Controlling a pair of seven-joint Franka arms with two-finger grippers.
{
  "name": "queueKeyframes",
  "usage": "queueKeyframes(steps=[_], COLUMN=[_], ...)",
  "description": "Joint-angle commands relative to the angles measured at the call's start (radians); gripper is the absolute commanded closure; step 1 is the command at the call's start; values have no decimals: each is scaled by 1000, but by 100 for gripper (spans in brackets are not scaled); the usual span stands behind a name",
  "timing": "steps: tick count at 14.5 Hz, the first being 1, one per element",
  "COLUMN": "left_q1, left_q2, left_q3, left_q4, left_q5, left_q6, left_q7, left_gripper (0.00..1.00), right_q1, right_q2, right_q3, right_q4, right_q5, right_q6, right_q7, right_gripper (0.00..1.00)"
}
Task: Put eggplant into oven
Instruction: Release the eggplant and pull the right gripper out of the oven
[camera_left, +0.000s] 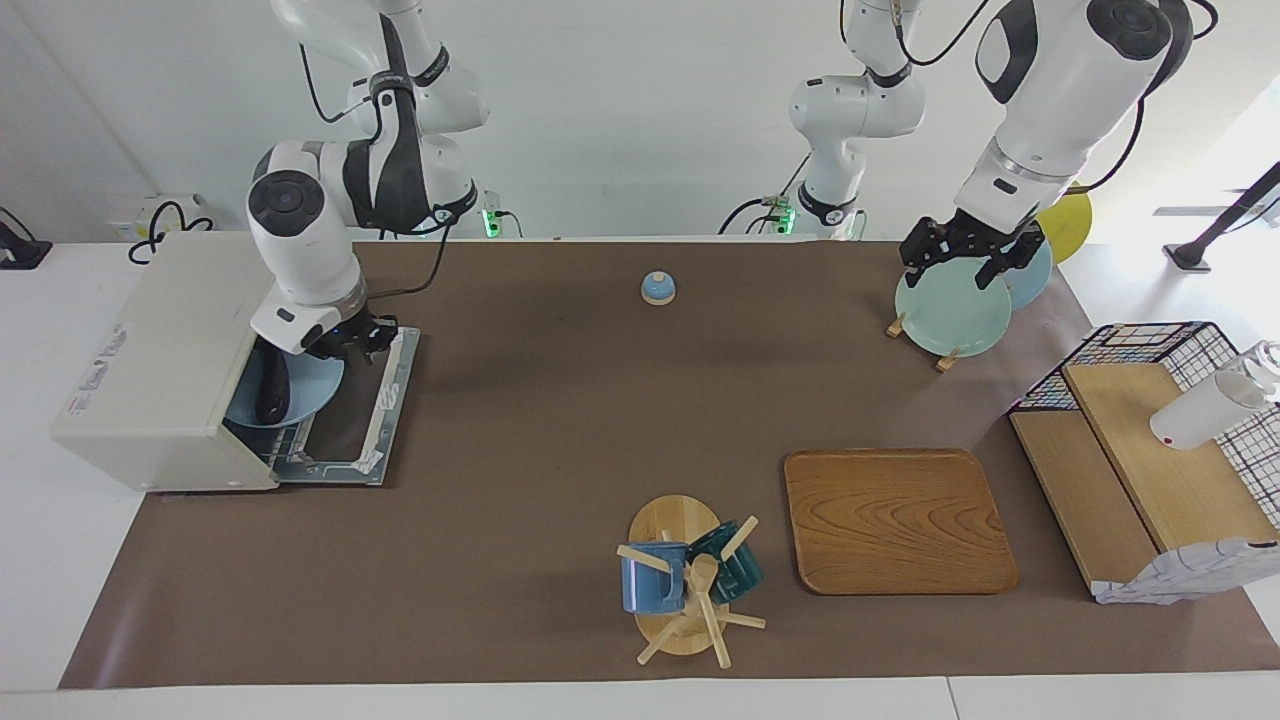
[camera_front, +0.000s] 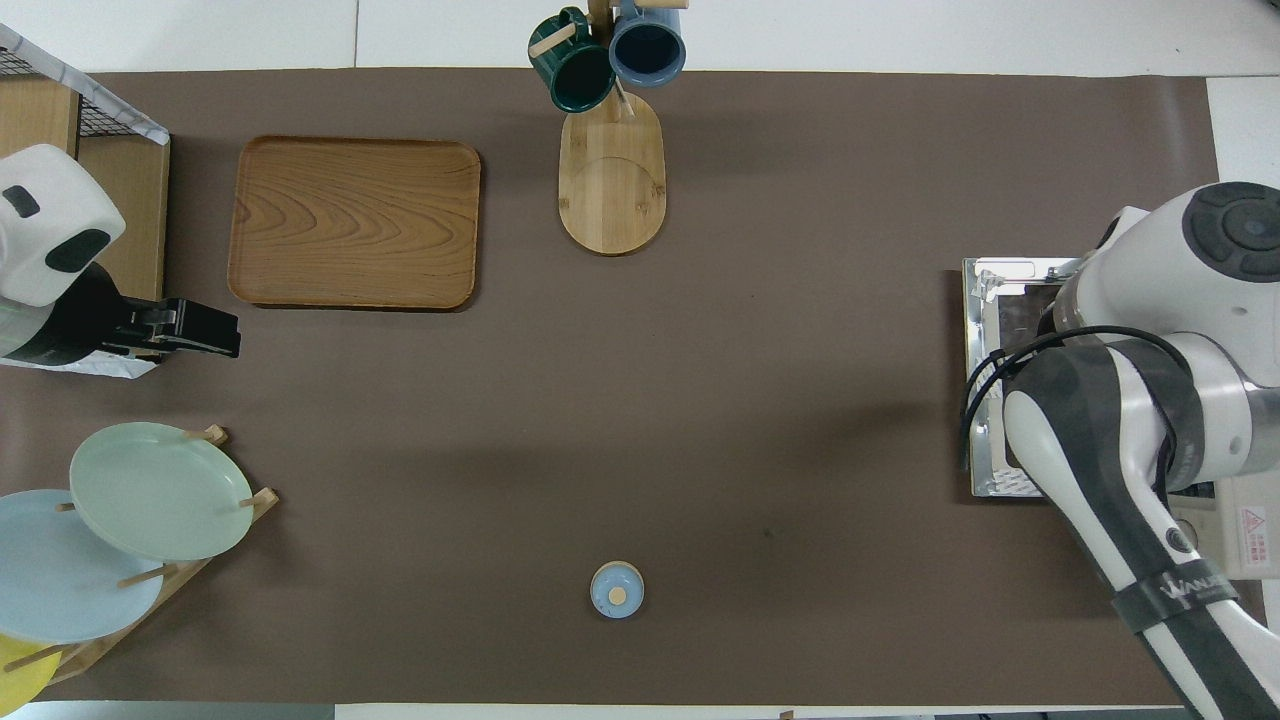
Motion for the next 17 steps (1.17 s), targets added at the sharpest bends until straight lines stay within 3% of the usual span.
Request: queueKeyframes(steps=[1,6,17], left_q1=[16,16,16], left_q2=[2,2,2], left_q3=[-7,-7,-7], left_q4=[14,14,14], left_q5=[-13,-13,-13], left_q6=[-15,-15,-15], left_q7=[10,10,10], left_gripper=[0,0,0], right_q1=[57,62,30], right_q2=[34,87,121], right_q3=[4,4,2], right_q4=[-8,-106,-204], right_q5=[13,13,6], right_q6=[65,226,345], right_q7=[101,152,185], right_gripper=[100,100,100])
